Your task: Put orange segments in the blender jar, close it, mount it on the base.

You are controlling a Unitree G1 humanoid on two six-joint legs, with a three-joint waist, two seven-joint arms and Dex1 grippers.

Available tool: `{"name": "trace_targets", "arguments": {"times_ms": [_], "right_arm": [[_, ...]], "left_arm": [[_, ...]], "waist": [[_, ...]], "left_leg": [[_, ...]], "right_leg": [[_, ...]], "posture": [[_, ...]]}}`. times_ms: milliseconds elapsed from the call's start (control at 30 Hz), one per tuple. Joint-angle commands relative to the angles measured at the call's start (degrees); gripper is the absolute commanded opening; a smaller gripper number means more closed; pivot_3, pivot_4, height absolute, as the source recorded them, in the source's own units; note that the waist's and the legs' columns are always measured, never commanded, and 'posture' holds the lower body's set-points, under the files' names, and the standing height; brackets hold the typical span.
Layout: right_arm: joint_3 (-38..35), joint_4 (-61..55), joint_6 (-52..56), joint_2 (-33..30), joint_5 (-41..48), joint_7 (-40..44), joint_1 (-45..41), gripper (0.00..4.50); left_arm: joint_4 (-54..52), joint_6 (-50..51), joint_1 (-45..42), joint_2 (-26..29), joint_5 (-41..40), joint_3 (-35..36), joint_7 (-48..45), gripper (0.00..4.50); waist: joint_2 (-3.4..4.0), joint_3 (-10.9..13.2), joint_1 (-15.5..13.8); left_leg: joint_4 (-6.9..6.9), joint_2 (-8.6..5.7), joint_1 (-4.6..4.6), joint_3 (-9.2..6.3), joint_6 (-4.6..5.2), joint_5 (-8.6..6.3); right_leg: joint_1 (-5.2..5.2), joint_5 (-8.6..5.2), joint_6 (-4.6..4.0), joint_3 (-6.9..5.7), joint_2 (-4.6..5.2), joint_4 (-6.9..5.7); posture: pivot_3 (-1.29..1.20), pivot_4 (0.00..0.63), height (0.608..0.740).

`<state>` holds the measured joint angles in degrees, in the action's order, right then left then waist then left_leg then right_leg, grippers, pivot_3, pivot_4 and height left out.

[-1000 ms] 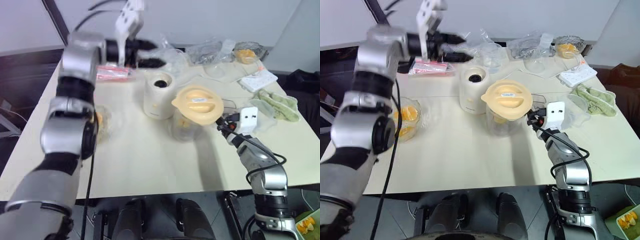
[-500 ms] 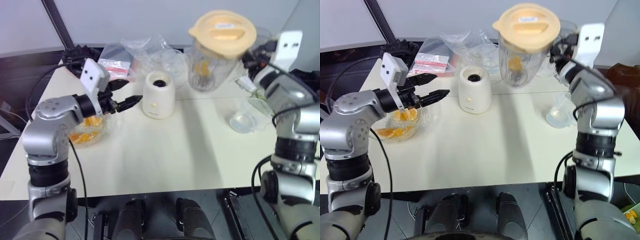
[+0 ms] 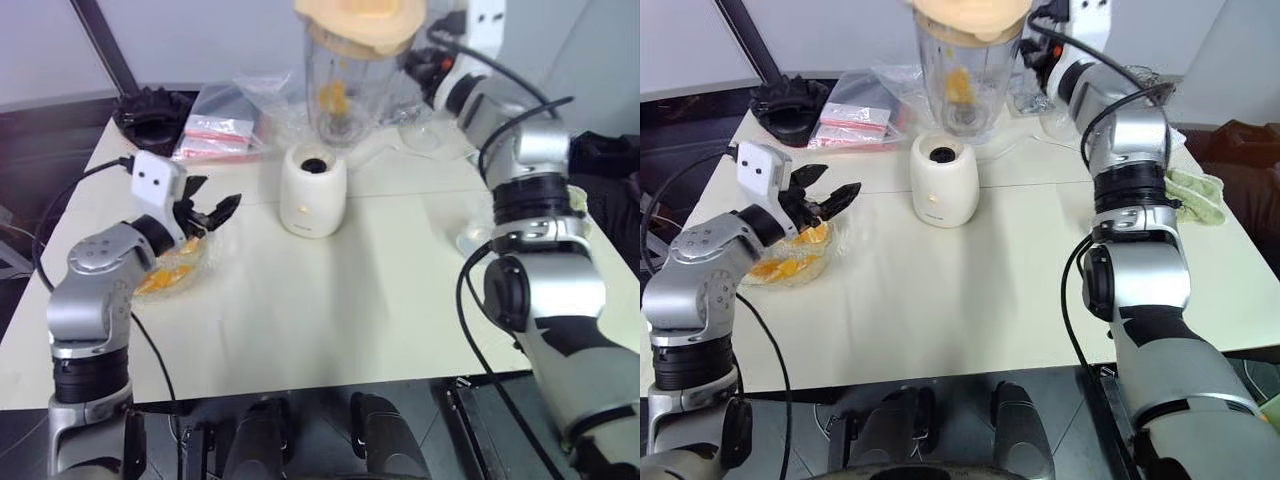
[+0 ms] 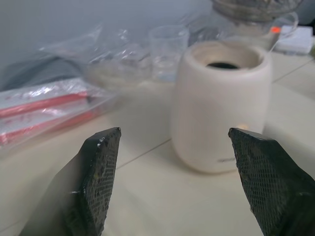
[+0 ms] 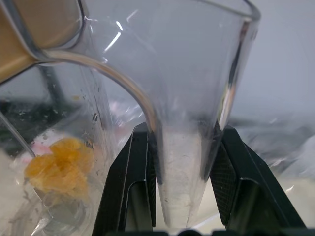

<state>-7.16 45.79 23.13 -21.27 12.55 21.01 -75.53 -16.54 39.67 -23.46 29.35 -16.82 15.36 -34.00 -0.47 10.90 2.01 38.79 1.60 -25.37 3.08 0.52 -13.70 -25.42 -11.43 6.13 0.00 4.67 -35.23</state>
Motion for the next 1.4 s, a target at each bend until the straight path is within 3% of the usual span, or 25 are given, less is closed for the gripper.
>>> {"name": "trace_targets", "arguments": {"times_ms": [33,1033,1400], "right_arm": [[-1.2,2.8,-4.1,-0.4,-0.3,0.4,-4.7,0.92],[0.9,13.7,-8.4,5.8,-4.6,2.4,-8.2,0.92],[2.7,13.1,-3.6,5.3,-7.3,0.3,-6.5,0.92]], "left_arm": [[-1.9,-1.8,1.1,0.8,-0.4,0.4,1.1,3.68],[-6.9,0.2,4.5,0.3,-4.7,-0.7,5.4,3.68],[-7.1,0.6,3.4,0.8,-6.4,-1.5,6.8,3.68]], "waist": [[0.01,0.0,0.0],[0.00,0.0,0.5],[-0.02,0.0,0.5]], "left_leg": [[0.00,-0.02,-0.01,0.01,0.00,0.00],[-0.02,0.03,0.07,-0.05,-0.21,0.11],[-0.02,0.04,0.28,-0.06,-0.32,0.18]], "right_leg": [[0.01,0.00,0.00,0.00,0.04,0.01],[0.01,0.00,-0.04,-0.03,-0.03,-0.07],[0.16,-0.09,-0.26,-0.03,-0.05,-0.16]], "posture": [[0.00,0.150,0.740],[0.00,0.150,0.740],[0.00,0.150,0.740]]}}
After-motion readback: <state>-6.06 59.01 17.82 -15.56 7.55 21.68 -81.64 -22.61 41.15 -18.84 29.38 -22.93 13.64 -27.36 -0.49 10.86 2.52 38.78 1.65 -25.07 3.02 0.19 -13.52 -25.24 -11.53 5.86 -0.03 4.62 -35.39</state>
